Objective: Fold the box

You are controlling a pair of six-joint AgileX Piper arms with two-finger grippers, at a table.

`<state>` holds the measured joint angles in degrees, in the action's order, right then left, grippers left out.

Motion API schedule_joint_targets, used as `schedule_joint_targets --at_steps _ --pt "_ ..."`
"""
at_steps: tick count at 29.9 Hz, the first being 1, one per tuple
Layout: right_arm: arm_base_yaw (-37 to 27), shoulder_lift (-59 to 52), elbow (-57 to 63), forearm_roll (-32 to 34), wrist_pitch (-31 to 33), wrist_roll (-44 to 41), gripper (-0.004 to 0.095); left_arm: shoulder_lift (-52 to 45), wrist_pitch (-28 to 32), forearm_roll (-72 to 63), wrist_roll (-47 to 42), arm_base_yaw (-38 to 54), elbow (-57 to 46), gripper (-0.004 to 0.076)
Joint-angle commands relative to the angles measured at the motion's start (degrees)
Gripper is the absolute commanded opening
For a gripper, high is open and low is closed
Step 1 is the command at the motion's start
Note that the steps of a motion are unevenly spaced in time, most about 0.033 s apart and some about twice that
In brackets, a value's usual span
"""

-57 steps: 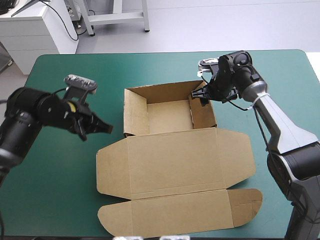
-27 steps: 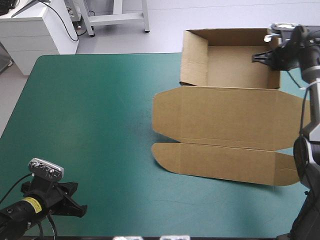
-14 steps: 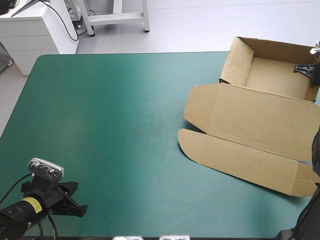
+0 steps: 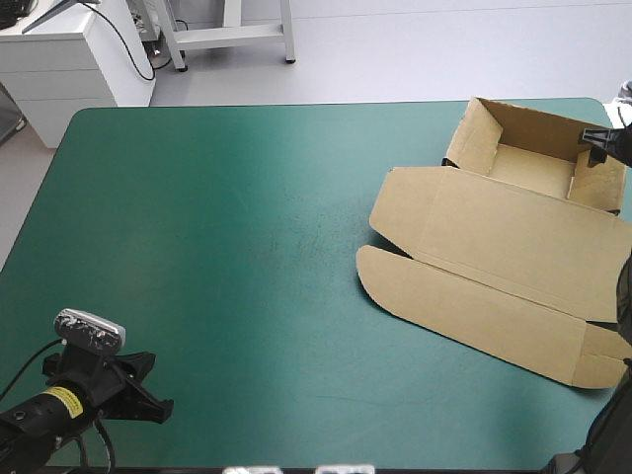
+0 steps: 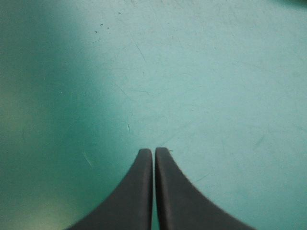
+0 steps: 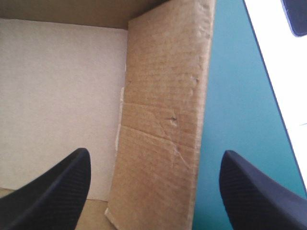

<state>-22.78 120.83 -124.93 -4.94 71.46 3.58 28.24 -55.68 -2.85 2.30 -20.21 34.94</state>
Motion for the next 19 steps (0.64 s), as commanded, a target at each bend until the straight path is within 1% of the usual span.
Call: schedule_joint_targets --at_steps 1,2,3,5,7,8,10,13,16,19 --pt "-0.28 -8.96 -2.14 -0.29 -0.1 1.3 0.0665 0.46 4.04 -0.6 0.15 -0.22 0.7 -0.0008" --pt "-0.2 -10.23 -2.14 -0.39 0.01 2.02 0.0619 0.46 4.99 -0.6 0.15 -0.22 0.2 -0.0008" --pt "0.22 -11.91 -1.76 -0.4 0.01 3.36 0.0537 0.46 6.39 -0.79 0.15 -0.22 -0.35 -0.0008" --pt "1.14 -15.5 0.63 -0.25 0.01 5.84 0.0335 0.46 8.71 -0.88 0.15 -0.22 -1.17 -0.0008" --pt "2.24 -19.96 5.13 -1.49 -0.09 5.96 0.0074 0.46 10.41 -0.93 0.15 -0.22 -1.64 -0.0008" --pt "2.96 -22.17 8.03 -2.76 -0.09 6.25 -0.0022 0.46 11.12 -1.02 0.15 -0.22 -1.73 -0.0008" --pt "4.42 -26.26 13.89 -6.1 -1.83 8.5 0.0 0.46 11.85 -1.02 0.15 -0.22 -1.73 -0.0008" --pt "7.21 -32.27 23.94 -10.51 -9.42 11.2 0.0 0.46 12.85 -1.3 0.15 -0.22 -1.77 -0.0008" --pt "10.82 -37.87 33.13 -11.11 -14.9 11.94 -0.0001 0.46 12.98 -2.94 0.15 -0.22 -1.77 -0.0008" --pt "14.2 -42.5 40.16 -10.93 -18.04 12.76 -0.0002 0.46 13.56 -3.85 0.48 -0.22 -1.77 -0.0008"
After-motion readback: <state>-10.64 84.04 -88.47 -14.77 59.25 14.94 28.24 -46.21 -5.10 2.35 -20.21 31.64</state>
